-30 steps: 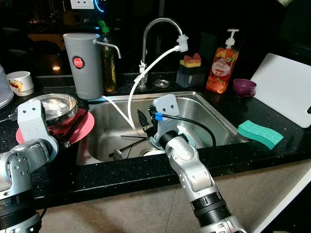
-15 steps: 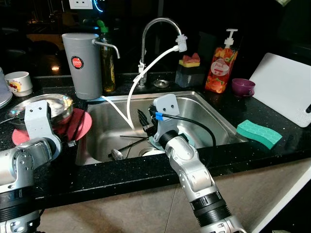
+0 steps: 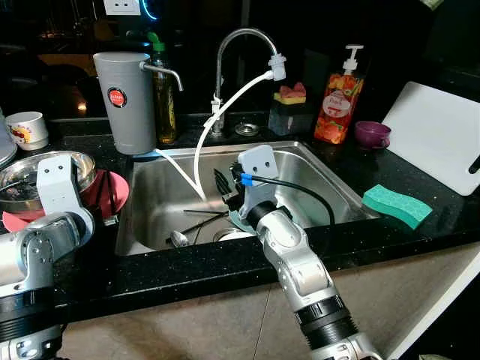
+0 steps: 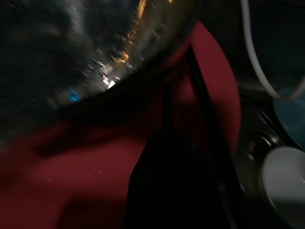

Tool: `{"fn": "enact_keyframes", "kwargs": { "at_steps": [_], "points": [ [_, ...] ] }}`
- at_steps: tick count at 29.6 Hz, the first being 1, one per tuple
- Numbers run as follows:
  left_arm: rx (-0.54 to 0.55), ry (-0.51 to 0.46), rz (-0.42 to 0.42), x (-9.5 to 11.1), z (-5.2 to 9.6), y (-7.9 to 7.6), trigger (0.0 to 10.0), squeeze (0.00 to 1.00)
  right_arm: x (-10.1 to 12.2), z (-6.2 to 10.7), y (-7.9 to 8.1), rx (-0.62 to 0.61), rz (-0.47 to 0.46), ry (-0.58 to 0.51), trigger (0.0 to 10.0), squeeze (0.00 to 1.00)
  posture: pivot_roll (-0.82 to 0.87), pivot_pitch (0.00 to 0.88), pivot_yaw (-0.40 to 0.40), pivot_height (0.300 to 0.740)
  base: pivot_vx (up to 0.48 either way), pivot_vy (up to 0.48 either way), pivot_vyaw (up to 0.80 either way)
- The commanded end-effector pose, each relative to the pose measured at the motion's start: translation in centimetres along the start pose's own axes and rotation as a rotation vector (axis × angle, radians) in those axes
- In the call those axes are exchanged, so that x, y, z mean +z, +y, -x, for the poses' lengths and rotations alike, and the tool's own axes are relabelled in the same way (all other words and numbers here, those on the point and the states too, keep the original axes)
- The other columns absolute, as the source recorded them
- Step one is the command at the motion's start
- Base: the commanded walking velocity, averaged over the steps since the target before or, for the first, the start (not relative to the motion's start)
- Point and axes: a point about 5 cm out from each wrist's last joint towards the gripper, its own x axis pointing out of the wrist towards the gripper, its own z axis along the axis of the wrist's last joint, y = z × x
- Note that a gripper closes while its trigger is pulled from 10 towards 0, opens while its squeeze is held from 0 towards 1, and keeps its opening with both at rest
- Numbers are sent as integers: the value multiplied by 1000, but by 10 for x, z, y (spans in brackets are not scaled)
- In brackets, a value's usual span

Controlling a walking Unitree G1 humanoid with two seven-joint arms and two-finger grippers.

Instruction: Kitchen organization

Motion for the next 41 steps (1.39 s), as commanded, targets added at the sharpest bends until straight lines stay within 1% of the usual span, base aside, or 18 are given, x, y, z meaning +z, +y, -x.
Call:
{"fn": "enact_keyframes", "kwargs": {
  "at_steps": [1, 3, 8, 15, 20, 21, 22, 23, 24, 25, 27, 32, 34, 35, 36, 37, 39, 41],
  "points": [
    [22, -40, -31, 2, 0, 2, 10000, 0, 5, -1, 0, 3, -2, -14, 10000, 0, 176, 69, -37, 740, 0, 0, 0],
    [-23, -100, -40, 12, 3, -7, 10000, 0, 5, -2, 0, 4, -2, -14, 10000, 0, 174, 68, -37, 740, 0, 0, 0],
    [-152, -143, -28, 24, 9, -26, 10000, 0, 5, -1, -1, 0, -1, -15, 10000, 0, 170, 69, -34, 740, 0, 0, 0],
    [-253, -135, -12, 26, 9, -41, 10000, 0, 6, -1, -2, -7, -1, -17, 10000, 0, 166, 68, -30, 740, 0, 0, 0],
    [-363, -91, -35, 16, -2, -69, 10000, 0, 6, -2, -4, -16, -1, -18, 10000, 0, 164, 67, -35, 740, 0, 0, 0],
    [-374, -82, -44, 13, -5, -74, 10000, 78, 6, -2, -4, -19, -1, -19, 10000, 0, 164, 67, -35, 740, 0, 0, 0],
    [-374, -82, -44, 13, -5, -74, 10000, 78, 6, -2, -4, -19, -1, -19, 10000, 0, 164, 67, -35, 740, 0, 0, 0],
    [-372, -57, -82, 2, -14, -82, 10000, 557, 7, -3, -6, -26, -4, -24, 10000, 0, 164, 65, -36, 740, 0, 0, 0],
    [-372, -57, -82, 2, -14, -82, 10000, 557, 7, -3, -6, -26, -4, -24, 10000, 0, 164, 65, -36, 740, 0, 0, 0],
    [-368, -42, -119, -5, -19, -87, 10000, 796, 8, -3, -6, -30, -7, -28, 10000, 0, 164, 63, -38, 740, 0, 0, 0],
    [-368, -23, -185, -18, -27, -94, 10000, 1000, 10, -3, -7, -35, -11, -35, 10000, 0, 164, 63, -38, 740, 0, 0, 0],
    [-406, -74, -207, -19, -31, -106, 10000, 1000, 14, -4, -7, -36, -14, -52, 10000, 0, 150, 61, -34, 740, 0, 0, 0],
    [-412, -185, -193, 3, -24, -108, 10000, 1000, 17, -2, -8, -37, -17, -63, 10000, 0, 143, 63, -30, 740, 0, 0, 0],
    [-412, -185, -193, 3, -24, -108, 10000, 1000, 17, -2, -8, -37, -17, -63, 10000, 0, 143, 63, -30, 740, 0, 0, 0],
    [-376, -237, -220, 15, -19, -104, 10000, 0, 18, -1, -9, -37, -18, -68, 10000, 0, 143, 66, -29, 740, 0, 0, 0],
    [-376, -237, -220, 15, -19, -104, 10000, 0, 18, -1, -9, -37, -18, -68, 10000, 0, 143, 66, -29, 740, 0, 0, 0],
    [-253, -303, -293, 32, -13, -93, 10000, 0, 19, 0, -8, -31, -23, -76, 10000, 0, 148, 70, -31, 740, 0, 0, 0],
    [-232, -317, -297, 36, -11, -91, 10000, 0, 19, 1, -8, -28, -25, -77, 10000, 0, 148, 70, -31, 740, 0, 0, 0]
  ]
}}
